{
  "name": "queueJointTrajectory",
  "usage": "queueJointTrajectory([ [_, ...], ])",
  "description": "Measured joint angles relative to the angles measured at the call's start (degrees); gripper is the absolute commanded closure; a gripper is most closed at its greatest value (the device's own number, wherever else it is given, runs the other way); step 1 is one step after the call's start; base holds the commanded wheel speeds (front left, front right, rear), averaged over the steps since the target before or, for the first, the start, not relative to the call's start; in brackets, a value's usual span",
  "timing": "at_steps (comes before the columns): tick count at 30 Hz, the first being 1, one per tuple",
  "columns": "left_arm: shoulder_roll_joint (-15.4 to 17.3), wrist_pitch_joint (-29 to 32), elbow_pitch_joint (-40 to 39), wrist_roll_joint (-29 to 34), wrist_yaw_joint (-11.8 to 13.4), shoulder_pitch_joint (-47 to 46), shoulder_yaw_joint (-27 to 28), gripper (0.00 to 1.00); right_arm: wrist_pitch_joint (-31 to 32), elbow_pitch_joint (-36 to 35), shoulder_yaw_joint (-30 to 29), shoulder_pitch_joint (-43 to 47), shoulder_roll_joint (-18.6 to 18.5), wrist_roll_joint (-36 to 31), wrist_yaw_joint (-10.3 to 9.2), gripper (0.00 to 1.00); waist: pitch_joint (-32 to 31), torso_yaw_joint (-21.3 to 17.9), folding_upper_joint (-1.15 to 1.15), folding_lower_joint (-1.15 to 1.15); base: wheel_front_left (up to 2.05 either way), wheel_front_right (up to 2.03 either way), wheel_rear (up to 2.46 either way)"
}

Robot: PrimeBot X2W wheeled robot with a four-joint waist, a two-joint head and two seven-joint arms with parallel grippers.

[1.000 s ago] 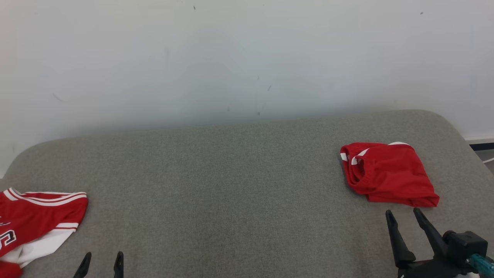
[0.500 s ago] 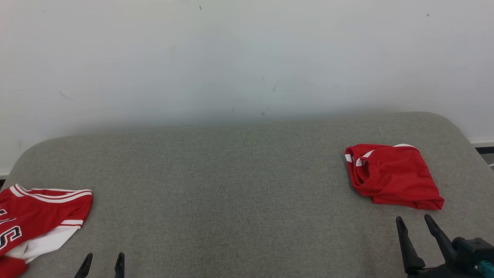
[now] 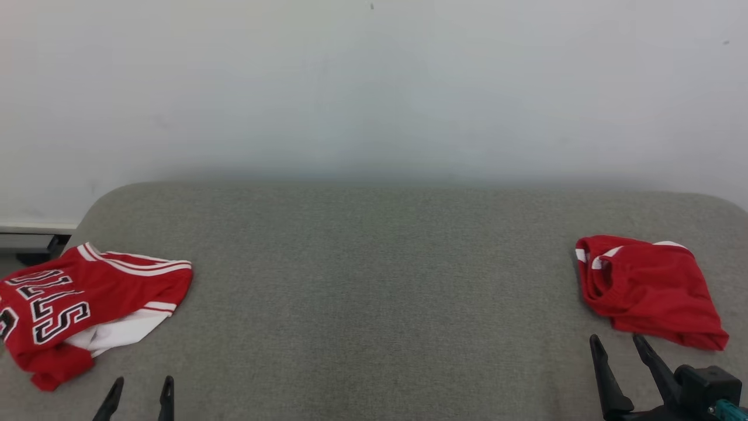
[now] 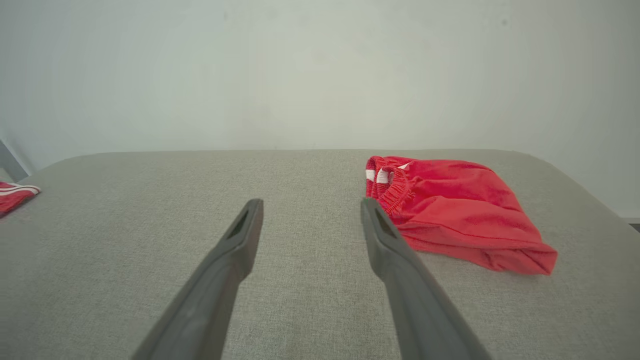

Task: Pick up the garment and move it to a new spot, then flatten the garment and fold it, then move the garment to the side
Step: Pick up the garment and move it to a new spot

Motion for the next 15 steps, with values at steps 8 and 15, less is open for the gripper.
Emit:
queueJointTrajectory([
  [8, 0.33, 1.11, -0.4, 0.31, 0.48, 0.29, 3.04, 0.0, 1.1, 0.1, 1.25, -0.27, 0.97, -0.02, 0.0, 0.0, -0.35, 5.98, 0.0, 0.0, 0.0, 0.0, 0.0],
  [15, 0.34, 1.93, -1.04, 0.75, 0.93, 1.03, 5.06, 0.0, 2.65, 0.88, 2.67, -1.74, 1.47, -0.02, 0.08, 0.0, -0.78, 11.71, 0.0, 0.0, 0.0, 0.0, 0.0],
])
